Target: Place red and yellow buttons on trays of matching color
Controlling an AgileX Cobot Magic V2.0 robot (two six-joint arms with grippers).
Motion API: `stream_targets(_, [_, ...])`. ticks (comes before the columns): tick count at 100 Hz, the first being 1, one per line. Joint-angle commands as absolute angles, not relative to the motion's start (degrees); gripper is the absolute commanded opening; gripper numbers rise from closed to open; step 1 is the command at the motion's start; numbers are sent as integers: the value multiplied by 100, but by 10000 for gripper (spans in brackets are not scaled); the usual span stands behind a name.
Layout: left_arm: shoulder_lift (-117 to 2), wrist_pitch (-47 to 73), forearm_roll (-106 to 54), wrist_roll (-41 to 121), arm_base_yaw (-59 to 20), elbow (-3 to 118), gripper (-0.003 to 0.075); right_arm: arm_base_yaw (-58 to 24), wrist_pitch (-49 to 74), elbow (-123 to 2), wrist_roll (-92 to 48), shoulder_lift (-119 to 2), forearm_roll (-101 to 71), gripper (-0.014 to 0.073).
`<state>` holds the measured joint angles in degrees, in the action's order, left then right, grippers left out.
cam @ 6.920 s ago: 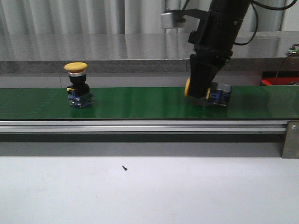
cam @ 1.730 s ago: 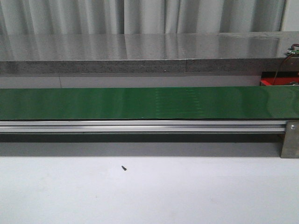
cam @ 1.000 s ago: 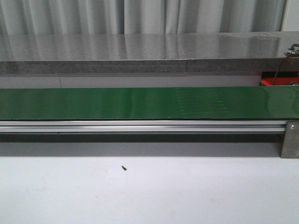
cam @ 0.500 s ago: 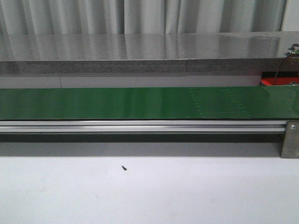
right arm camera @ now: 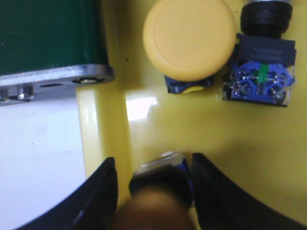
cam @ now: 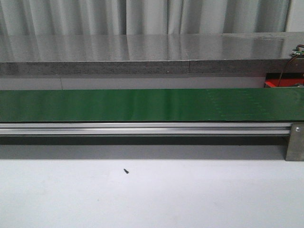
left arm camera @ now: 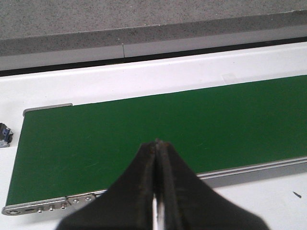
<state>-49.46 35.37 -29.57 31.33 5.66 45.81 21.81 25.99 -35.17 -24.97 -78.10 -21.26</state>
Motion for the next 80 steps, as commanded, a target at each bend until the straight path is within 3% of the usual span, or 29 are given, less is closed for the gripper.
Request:
stream_targets(1, [-4899, 3179, -3146, 3127, 513, 4744, -20, 2208, 2404, -3630, -2575, -7701, -2235, 427])
stream_targets(14, [-4899, 3179, -3146, 3127, 513, 4744, -20, 2208, 2416, -3662, -2565, -7701, -2297, 479])
stream_targets(59, [-4899, 3179, -3146, 3127, 513, 4744, -20, 2165, 3172, -4209, -2565, -7048, -2445, 481])
stream_targets(80, [-4899, 3179, -3146, 3127, 513, 4744, -20, 1475, 3555, -4708, -2589, -6740, -2557, 463])
